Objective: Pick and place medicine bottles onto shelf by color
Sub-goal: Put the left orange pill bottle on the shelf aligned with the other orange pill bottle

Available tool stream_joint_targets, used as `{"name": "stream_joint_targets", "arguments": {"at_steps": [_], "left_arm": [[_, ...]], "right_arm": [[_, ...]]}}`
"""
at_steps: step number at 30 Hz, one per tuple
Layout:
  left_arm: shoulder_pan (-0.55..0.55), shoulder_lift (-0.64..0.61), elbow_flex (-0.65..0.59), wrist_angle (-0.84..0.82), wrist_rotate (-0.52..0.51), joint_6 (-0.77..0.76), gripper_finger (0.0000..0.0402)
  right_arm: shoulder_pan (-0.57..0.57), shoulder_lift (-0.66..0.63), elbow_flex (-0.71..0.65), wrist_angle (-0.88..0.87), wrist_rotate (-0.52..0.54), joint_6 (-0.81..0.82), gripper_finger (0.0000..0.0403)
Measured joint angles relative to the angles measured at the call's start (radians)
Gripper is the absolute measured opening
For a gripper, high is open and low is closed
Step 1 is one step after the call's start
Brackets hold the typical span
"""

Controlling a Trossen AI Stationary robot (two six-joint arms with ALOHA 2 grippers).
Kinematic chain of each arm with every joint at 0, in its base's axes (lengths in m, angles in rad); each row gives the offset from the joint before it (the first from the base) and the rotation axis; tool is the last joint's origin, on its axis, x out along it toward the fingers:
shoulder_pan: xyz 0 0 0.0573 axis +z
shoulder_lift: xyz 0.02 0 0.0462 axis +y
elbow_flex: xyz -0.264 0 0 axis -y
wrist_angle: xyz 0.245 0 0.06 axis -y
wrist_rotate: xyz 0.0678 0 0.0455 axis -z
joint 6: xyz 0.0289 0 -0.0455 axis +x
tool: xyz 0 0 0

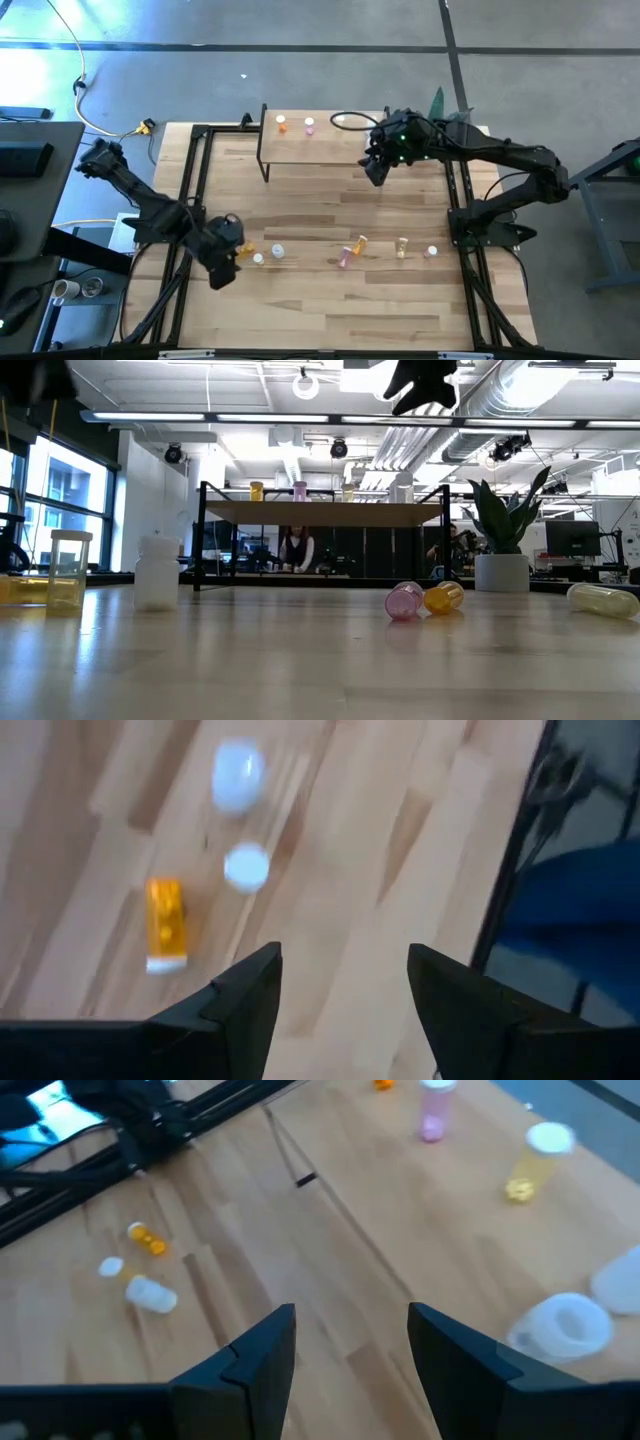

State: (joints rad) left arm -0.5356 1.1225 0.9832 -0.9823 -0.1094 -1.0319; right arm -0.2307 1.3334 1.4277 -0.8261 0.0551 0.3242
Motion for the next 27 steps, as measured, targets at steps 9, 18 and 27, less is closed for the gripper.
{"name": "stream_joint_targets", "arguments": {"at_steps": [9,18,27], "left_arm": [[-0.136,0.0,-0.144,0.005,-0.085,-0.013,0.0205],[-0.135,0.0,-0.261,0.022,-0.153,-0.013,0.0205],[-0.055,0.0,-0.386,0.16,-0.164,0.003,0.0205]], "right_arm": [[0.068,0.0,0.0,0.0,0.01,0.04,0.0185],[0.103,0.0,0.0,0.0,0.064,0.061,0.0185],[0.103,0.001,0.0,0.0,0.104,0.051,0.0185]]}}
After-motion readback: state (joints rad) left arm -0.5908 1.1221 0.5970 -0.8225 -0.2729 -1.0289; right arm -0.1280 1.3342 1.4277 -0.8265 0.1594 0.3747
